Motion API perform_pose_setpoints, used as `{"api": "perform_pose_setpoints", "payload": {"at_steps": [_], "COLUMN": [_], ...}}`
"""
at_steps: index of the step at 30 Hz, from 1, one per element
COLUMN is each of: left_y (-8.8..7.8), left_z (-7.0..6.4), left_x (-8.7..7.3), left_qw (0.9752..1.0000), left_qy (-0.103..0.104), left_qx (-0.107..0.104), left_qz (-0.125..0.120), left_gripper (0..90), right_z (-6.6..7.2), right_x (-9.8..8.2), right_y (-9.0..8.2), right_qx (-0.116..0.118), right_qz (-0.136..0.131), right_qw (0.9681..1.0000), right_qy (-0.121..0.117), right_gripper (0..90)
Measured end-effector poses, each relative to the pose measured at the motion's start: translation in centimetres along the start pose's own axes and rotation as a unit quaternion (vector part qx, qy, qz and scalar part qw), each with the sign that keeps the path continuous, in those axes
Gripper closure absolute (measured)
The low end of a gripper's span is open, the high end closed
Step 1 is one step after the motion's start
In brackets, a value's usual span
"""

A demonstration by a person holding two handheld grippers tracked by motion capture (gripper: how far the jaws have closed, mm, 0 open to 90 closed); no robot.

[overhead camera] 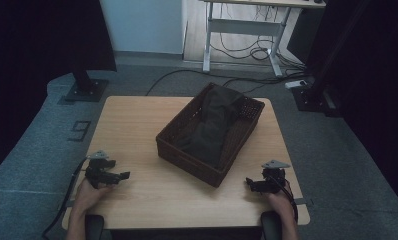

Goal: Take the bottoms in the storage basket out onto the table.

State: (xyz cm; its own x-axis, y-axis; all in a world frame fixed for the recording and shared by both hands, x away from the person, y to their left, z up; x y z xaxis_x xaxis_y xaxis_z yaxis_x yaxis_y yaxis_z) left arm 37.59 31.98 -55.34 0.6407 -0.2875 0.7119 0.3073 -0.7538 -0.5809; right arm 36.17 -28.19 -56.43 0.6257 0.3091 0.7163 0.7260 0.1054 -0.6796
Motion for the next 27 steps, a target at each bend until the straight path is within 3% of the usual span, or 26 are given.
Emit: {"api": "perform_pose_setpoints", "payload": {"at_steps": [2,4,5,6,7,8,18,21,23,27], "left_y": [0.0,0.1,0.1,0.2,0.2,0.4,0.7,0.9,1.4,1.5], "left_z": [-0.3,-0.5,-0.5,-0.8,-0.8,-1.2,-2.5,-3.0,-4.0,-4.2], "left_x": [-0.1,-0.2,-0.2,-0.4,-0.4,-0.6,-1.1,-1.2,-1.4,-1.4], "left_qw": [0.9997,0.9981,0.9981,0.9931,0.9931,0.9882,0.9851,0.9853,0.9870,0.9876], "left_qy": [0.007,0.008,0.008,0.010,0.010,0.017,-0.010,-0.009,0.004,0.007], "left_qx": [0.022,0.059,0.059,0.112,0.112,0.145,0.168,0.167,0.155,0.151], "left_qz": [0.006,0.018,0.018,0.035,0.035,0.046,0.035,0.036,0.042,0.044], "left_gripper": [6.0,3.0,0.0,0.0,0.0,0.0,0.0,0.0,0.0,0.0], "right_z": [0.0,0.0,0.0,0.0,0.0,0.0,0.1,0.1,0.1,0.0], "right_x": [0.0,0.0,0.0,0.0,0.0,0.0,0.0,0.0,0.0,0.0], "right_y": [0.0,0.0,0.0,0.0,0.0,0.0,0.0,0.0,0.0,0.0], "right_qx": [0.000,0.000,0.000,0.000,0.000,0.000,-0.003,-0.003,-0.003,-0.001], "right_qz": [0.000,0.000,0.000,0.000,0.000,0.000,0.000,0.000,0.001,0.002], "right_qw": [1.0000,1.0000,1.0000,1.0000,1.0000,1.0000,1.0000,1.0000,1.0000,1.0000], "right_qy": [0.000,0.000,0.000,0.000,0.000,0.000,0.002,0.002,0.002,0.000], "right_gripper": [0.0,0.0,0.0,0.0,0.0,0.0,0.0,0.0,0.0,0.0]}}
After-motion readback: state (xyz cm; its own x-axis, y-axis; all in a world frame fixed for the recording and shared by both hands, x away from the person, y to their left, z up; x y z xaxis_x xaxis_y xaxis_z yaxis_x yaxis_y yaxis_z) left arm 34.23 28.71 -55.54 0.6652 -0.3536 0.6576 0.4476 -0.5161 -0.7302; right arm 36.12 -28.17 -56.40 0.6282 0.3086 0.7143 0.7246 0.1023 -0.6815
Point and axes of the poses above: each handheld gripper's, and its own axes: y roughly forward along the jaws, x roughly out of its top, z roughly to its left, the point moved 1 cm from there along y, roughly forward along the jaws, and after that the axes turned 14 degrees about -x, right-handed, at the moved point
